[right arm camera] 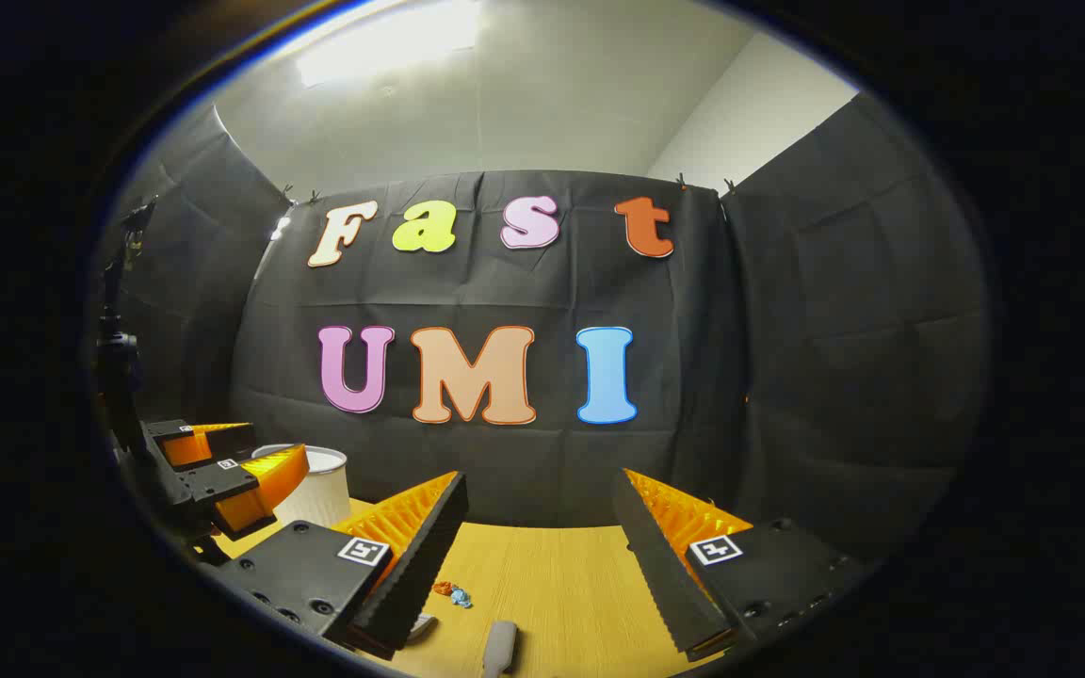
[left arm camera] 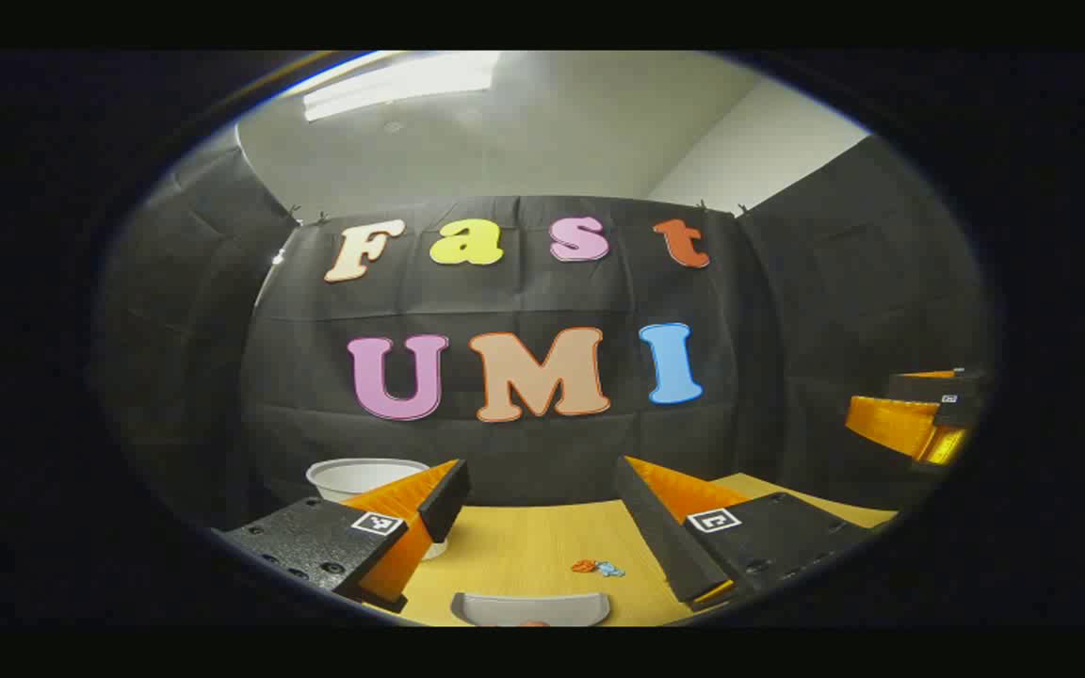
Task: Pick up the small broom and dustpan from the desktop, sweep the trash into the dustpan with the broom, and then empty the trash into the garbage bin.
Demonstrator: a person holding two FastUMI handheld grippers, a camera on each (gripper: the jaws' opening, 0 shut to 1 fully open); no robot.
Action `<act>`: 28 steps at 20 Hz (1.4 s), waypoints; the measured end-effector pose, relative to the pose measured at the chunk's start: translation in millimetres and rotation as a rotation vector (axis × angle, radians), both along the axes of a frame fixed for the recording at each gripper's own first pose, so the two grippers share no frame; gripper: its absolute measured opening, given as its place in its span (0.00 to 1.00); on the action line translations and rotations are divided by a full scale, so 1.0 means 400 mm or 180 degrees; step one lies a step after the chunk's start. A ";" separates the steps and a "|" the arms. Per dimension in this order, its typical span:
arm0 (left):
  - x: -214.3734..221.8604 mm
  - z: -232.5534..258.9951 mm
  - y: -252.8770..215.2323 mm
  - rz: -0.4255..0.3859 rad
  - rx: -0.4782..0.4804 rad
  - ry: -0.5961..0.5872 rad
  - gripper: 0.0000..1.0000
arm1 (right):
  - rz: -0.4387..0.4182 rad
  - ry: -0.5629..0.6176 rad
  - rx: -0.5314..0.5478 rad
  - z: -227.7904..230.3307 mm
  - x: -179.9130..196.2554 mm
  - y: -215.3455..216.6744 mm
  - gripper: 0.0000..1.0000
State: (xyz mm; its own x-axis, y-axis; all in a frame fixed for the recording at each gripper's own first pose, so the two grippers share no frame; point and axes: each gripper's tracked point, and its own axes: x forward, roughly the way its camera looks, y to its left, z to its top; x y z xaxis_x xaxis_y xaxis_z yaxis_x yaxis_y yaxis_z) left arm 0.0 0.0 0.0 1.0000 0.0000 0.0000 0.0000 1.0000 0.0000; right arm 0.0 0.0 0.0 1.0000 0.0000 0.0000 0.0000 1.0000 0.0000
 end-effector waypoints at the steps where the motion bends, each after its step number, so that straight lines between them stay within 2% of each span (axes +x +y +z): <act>1: 0.001 0.000 -0.001 0.0005 0.0006 0.0005 0.95 | 0.0007 0.0008 -0.0004 -0.004 0.000 -0.003 0.99; 5: 0.010 -0.011 -0.009 0.0014 0.0009 0.0058 0.93 | 0.0151 -0.0023 0.0043 0.000 0.017 0.023 0.99; 7: 0.006 -0.008 -0.001 0.0060 0.0010 0.0071 0.96 | 0.0124 -0.0026 0.0004 0.001 0.029 0.017 1.00; 10: -0.003 0.017 0.020 0.0148 0.0050 -0.0025 0.93 | 0.0180 -0.0090 0.0016 0.010 0.034 0.031 0.99; 11: -0.004 0.024 0.030 0.0184 0.0077 -0.0044 0.98 | 0.0194 -0.0111 0.0031 0.011 0.036 0.030 0.99; 12: -0.008 0.027 0.037 0.0225 0.0104 -0.0063 0.94 | 0.0199 -0.0118 0.0052 0.012 0.042 0.029 0.99; 13: -0.012 0.032 0.042 0.0252 0.0119 -0.0078 0.94 | 0.0217 -0.0105 0.0066 0.007 0.045 0.028 0.99; 14: -0.016 0.038 0.044 0.0276 0.0115 -0.0107 0.99 | 0.0232 -0.0081 0.0081 0.006 0.051 0.029 1.00; 15: -0.018 0.044 0.044 0.0280 0.0091 -0.0127 0.94 | 0.0229 -0.0058 0.0094 0.002 0.053 0.025 0.99; 16: -0.021 0.044 0.045 0.0286 0.0072 -0.0147 0.99 | 0.0235 -0.0054 0.0109 -0.001 0.054 0.024 0.99; 17: -0.023 0.042 0.048 0.0298 0.0071 -0.0143 0.94 | 0.0240 -0.0057 0.0122 -0.001 0.056 0.026 0.99; 18: -0.023 0.037 0.050 0.0304 0.0075 -0.0132 0.99 | 0.0242 -0.0051 0.0129 -0.002 0.057 0.027 0.99; 19: -0.021 0.035 0.051 0.0312 0.0075 -0.0122 0.99 | 0.0245 -0.0038 0.0125 -0.009 0.063 0.027 0.99; 20: -0.020 0.031 0.052 0.0320 0.0070 -0.0110 0.94 | 0.0253 -0.0026 0.0116 -0.011 0.067 0.030 0.99; 27: -0.012 -0.021 0.058 0.0334 -0.0003 0.0075 0.94 | 0.0260 0.0035 0.0123 -0.033 0.073 0.032 0.99; 28: -0.011 -0.024 0.062 0.0343 -0.0021 0.0081 0.99 | 0.0260 0.0052 0.0123 -0.034 0.074 0.031 0.99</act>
